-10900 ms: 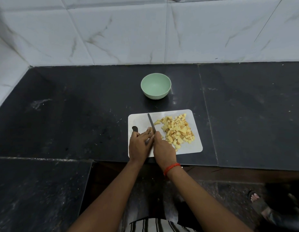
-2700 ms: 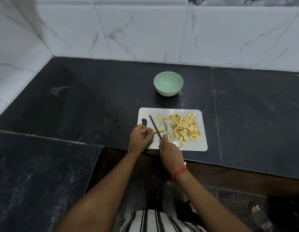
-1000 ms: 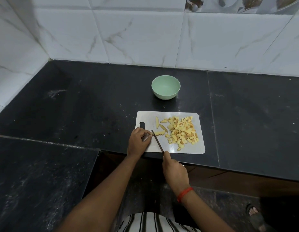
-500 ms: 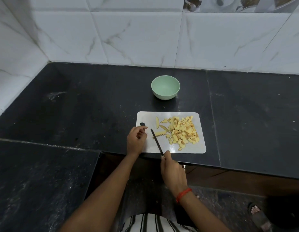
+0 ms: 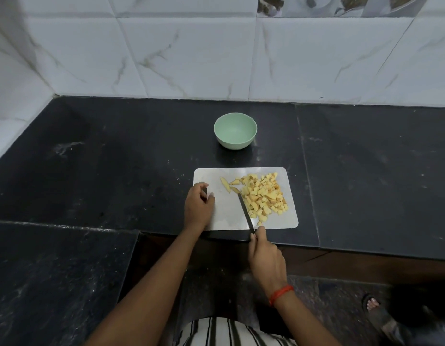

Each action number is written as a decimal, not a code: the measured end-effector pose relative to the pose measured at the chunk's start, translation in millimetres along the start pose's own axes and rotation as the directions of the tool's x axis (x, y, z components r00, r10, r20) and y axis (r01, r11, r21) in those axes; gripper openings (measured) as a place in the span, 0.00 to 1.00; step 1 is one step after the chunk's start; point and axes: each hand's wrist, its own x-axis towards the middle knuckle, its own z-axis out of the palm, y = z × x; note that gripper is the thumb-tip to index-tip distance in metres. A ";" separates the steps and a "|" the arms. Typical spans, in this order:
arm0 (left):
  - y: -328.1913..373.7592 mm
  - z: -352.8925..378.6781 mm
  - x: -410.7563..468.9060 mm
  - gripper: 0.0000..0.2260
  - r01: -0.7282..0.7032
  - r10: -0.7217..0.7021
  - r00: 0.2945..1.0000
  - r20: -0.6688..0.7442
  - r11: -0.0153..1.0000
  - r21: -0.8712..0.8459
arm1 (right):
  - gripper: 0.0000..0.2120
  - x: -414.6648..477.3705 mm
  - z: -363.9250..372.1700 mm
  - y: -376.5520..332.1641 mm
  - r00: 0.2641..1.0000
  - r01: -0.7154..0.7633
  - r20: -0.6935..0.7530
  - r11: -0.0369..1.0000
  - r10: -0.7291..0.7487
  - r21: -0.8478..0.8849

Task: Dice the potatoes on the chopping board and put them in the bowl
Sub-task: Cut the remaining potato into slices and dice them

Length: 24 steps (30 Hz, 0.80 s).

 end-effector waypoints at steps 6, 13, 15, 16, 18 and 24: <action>23.6 7.4 46.9 0.26 -0.401 0.296 0.897 0.329 0.857 0.323 | 0.10 19.0 -5.2 -7.9 0.987 0.148 -0.082 0.983 -0.140 0.104; 22.9 13.5 67.1 0.19 -0.559 0.336 0.807 0.485 0.698 0.448 | 0.10 71.3 0.2 -19.9 0.982 0.177 -0.104 0.964 -0.159 0.199; 20.8 13.0 61.4 0.15 -0.544 0.342 0.824 0.452 0.702 0.460 | 0.09 73.8 3.6 -17.6 0.982 0.179 -0.100 0.965 -0.163 0.189; 19.6 11.7 57.3 0.12 -0.521 0.344 0.844 0.412 0.711 0.472 | 0.09 73.9 4.4 -17.1 0.981 0.184 -0.095 0.966 -0.169 0.181; 16.8 9.6 45.1 0.08 -0.448 0.329 0.890 0.315 0.755 0.478 | 0.08 74.0 4.3 -16.1 0.980 0.190 -0.083 0.968 -0.178 0.162; -5.3 15.1 -2.2 0.07 -0.308 0.301 0.950 0.086 0.849 0.430 | 0.08 78.4 5.6 -22.5 0.984 0.179 -0.023 0.982 -0.178 0.065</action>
